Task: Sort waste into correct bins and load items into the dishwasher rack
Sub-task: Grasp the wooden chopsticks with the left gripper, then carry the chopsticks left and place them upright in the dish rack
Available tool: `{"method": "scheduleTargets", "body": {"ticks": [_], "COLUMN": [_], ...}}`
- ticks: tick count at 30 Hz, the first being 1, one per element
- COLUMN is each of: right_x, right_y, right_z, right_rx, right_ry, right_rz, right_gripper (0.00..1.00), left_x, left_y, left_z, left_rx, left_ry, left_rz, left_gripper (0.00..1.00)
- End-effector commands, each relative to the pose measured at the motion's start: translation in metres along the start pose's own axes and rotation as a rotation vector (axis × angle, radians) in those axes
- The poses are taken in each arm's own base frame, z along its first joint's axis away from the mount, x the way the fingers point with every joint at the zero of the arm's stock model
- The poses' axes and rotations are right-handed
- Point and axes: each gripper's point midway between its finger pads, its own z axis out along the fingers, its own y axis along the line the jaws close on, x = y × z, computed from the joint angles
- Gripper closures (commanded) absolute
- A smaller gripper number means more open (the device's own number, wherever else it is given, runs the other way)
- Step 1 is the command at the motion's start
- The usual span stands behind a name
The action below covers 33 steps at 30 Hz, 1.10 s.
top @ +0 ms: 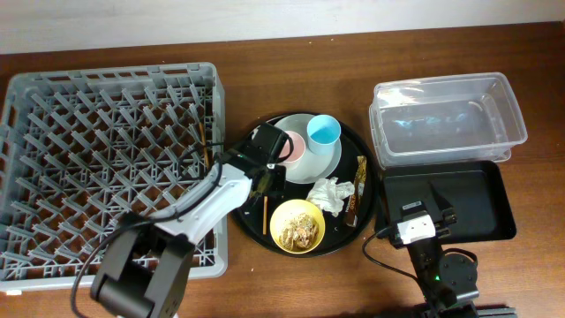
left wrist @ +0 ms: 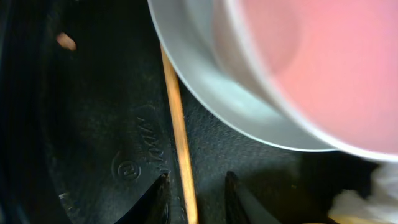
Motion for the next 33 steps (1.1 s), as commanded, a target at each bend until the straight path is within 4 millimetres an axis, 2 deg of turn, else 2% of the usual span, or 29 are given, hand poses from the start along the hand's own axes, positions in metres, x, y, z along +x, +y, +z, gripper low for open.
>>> {"method": "scheduleTargets", "body": {"ticks": [1,3,6,7,12,13,14,18,21,23,24,25,26,27,28,30,31,32,33], "right_x": [0.004,0.004,0.004,0.004,0.004,0.004,0.004,0.004,0.004,0.004,0.004,0.004,0.004,0.004,0.004,0.004,0.004,0.004,0.004], "right_y": [-0.001,-0.001,-0.001,-0.001,-0.001,-0.001,-0.001,-0.001,-0.001,-0.001,-0.001,-0.001,-0.001,-0.001,-0.001,-0.001,-0.001,-0.001,-0.001], "right_z": [0.000,0.000,0.000,0.000,0.000,0.000,0.000,0.000,0.000,0.000,0.000,0.000,0.000,0.000,0.000,0.000,0.000,0.000,0.000], "right_rx": [0.010,0.010,0.010,0.010,0.010,0.010,0.010,0.010,0.010,0.010,0.010,0.010,0.010,0.010,0.010,0.010,0.010,0.010,0.010], "right_ry": [0.010,0.010,0.010,0.010,0.010,0.010,0.010,0.010,0.010,0.010,0.010,0.010,0.010,0.010,0.010,0.010,0.010,0.010,0.010], "right_rz": [0.007,0.007,0.007,0.007,0.007,0.007,0.007,0.007,0.007,0.007,0.007,0.007,0.007,0.007,0.007,0.007,0.007,0.007,0.007], "right_gripper": [0.01,0.01,0.01,0.01,0.01,0.01,0.01,0.01,0.01,0.01,0.01,0.01,0.01,0.01,0.01,0.01,0.01,0.01,0.01], "left_x": [0.007,0.010,0.011,0.011,0.012,0.012,0.012,0.010,-0.012,-0.033,-0.037,-0.042,-0.045,-0.048,-0.048,-0.042,-0.037,-0.030,-0.025], "left_y": [0.004,0.009,0.009,0.009,0.008,0.008,0.008,0.007,0.001,-0.004,-0.005,-0.002,0.006,0.026,0.041,0.048,0.043,0.033,0.023], "left_z": [0.020,0.028,0.029,0.029,0.029,0.029,0.029,0.027,-0.008,-0.053,-0.068,-0.088,-0.098,-0.115,-0.122,-0.121,-0.119,-0.115,-0.109], "left_rx": [-0.033,-0.058,-0.060,-0.060,-0.057,-0.056,-0.056,-0.051,-0.016,0.030,0.044,0.037,-0.002,-0.091,-0.136,-0.130,-0.103,-0.046,0.007], "left_ry": [0.037,0.051,0.055,0.056,0.057,0.057,0.057,0.051,-0.050,-0.170,-0.206,-0.254,-0.283,-0.331,-0.343,-0.310,-0.284,-0.245,-0.209], "left_rz": [-0.006,-0.005,-0.004,-0.004,-0.004,-0.004,-0.004,-0.005,-0.012,-0.019,-0.021,-0.026,-0.034,-0.055,-0.077,-0.090,-0.084,-0.074,-0.074], "left_gripper": [0.73,0.73,0.74,0.81,0.84,0.97,0.99,0.99,0.99,0.99,0.99,0.99,0.99,0.99,0.99,0.99,0.92,0.67,0.57]}}
